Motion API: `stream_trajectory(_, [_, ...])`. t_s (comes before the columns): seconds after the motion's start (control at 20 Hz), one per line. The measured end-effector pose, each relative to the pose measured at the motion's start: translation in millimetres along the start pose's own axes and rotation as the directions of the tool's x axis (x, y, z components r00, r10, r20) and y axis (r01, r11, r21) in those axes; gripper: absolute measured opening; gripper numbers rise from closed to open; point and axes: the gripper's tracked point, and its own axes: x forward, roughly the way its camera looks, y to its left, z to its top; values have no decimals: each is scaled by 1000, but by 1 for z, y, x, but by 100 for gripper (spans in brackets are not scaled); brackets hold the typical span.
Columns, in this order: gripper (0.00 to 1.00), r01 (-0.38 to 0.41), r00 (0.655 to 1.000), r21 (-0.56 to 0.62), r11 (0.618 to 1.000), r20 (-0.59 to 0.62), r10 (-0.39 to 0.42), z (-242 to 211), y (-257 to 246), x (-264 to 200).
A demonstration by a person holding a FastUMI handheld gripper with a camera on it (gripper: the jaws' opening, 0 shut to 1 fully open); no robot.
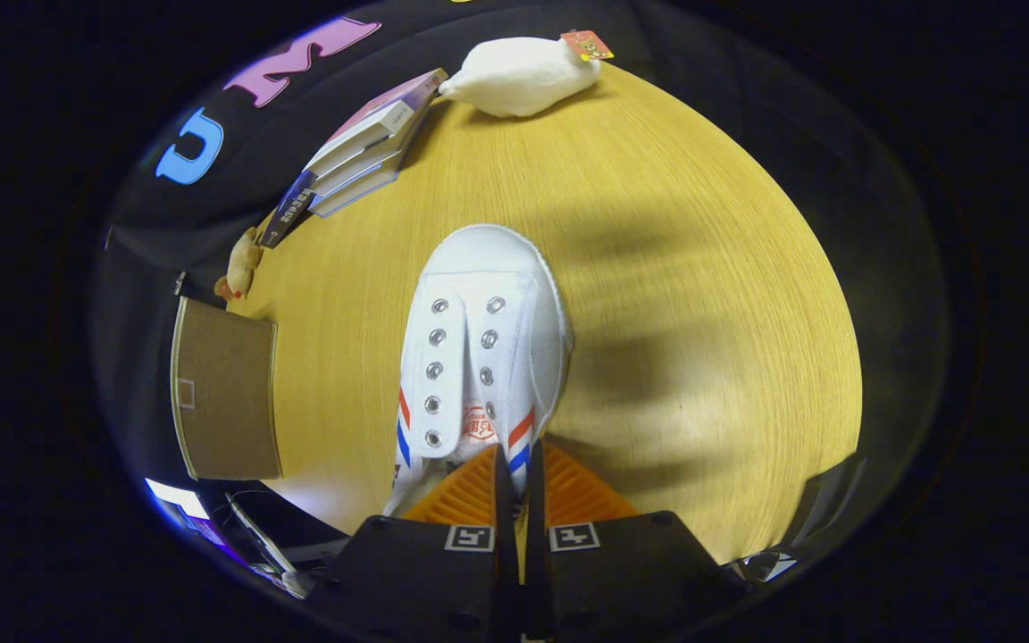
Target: Open the storage box then place both shoes into the box .Put the left shoe in first, then the right shoe, with the right side of both shoes facing outward in a uniform manner.
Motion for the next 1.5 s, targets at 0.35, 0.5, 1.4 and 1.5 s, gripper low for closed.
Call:
stream_trajectory(0.35, [7, -9, 999, 65, 998, 46, 6, 6, 39, -47])
stream_trajectory(0.5, [7, -12, 996, 28, 1000, 84, 9, 12, 81, -71])
stream_trajectory(1.4, [7, -248, 965, -6, 969, 85, 248, -19, 410, -85])
stream_trajectory(1.5, [7, -234, 969, -14, 972, 73, 235, -26, 423, -74])
